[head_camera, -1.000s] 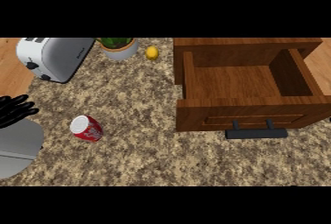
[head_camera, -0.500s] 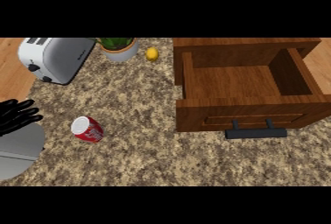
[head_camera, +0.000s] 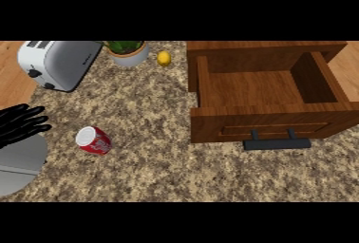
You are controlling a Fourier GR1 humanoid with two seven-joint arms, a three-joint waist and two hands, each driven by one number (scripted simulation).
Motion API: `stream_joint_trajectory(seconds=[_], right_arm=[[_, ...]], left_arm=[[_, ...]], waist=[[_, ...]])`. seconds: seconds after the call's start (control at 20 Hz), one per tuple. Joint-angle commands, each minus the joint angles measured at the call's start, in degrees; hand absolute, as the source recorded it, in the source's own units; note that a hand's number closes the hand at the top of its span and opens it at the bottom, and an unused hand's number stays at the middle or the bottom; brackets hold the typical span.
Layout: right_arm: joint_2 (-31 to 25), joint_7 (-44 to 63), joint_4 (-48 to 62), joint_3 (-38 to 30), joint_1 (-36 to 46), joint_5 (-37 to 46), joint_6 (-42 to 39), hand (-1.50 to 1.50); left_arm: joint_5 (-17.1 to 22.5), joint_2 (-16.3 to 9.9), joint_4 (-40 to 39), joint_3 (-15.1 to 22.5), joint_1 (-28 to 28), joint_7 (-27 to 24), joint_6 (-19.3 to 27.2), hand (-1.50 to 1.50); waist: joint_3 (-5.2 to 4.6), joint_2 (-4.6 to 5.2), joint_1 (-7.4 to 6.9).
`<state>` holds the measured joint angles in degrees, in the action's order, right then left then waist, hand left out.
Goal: Pick up the can, place it into the drawer and close the drawer
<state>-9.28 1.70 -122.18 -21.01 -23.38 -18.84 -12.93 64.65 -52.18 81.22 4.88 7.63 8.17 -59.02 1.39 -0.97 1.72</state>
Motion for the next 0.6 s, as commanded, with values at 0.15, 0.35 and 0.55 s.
stream_joint_trajectory(seconds=[0.15,0.35,0.55], right_arm=[[-1.46,-0.46,1.05,-4.54,-1.51,-3.9,-3.35,-1.5],[-1.35,1.56,-1.12,-7.21,-3.13,-5.92,-4.53,-1.5],[-0.14,1.48,-0.43,-7.96,-2.61,-5.96,-5.81,-1.5]], left_arm=[[1.68,2.14,-12.44,1.82,9.06,5.06,0.06,-1.5],[-8.73,10.31,-12.99,0.43,8.79,3.57,2.01,-1.5],[-18.88,15.32,-21.59,-3.42,12.13,-0.06,-3.94,-1.5]], waist=[[-1.4,1.14,-0.24],[-1.41,0.97,-0.82],[-1.44,1.05,-0.82]])
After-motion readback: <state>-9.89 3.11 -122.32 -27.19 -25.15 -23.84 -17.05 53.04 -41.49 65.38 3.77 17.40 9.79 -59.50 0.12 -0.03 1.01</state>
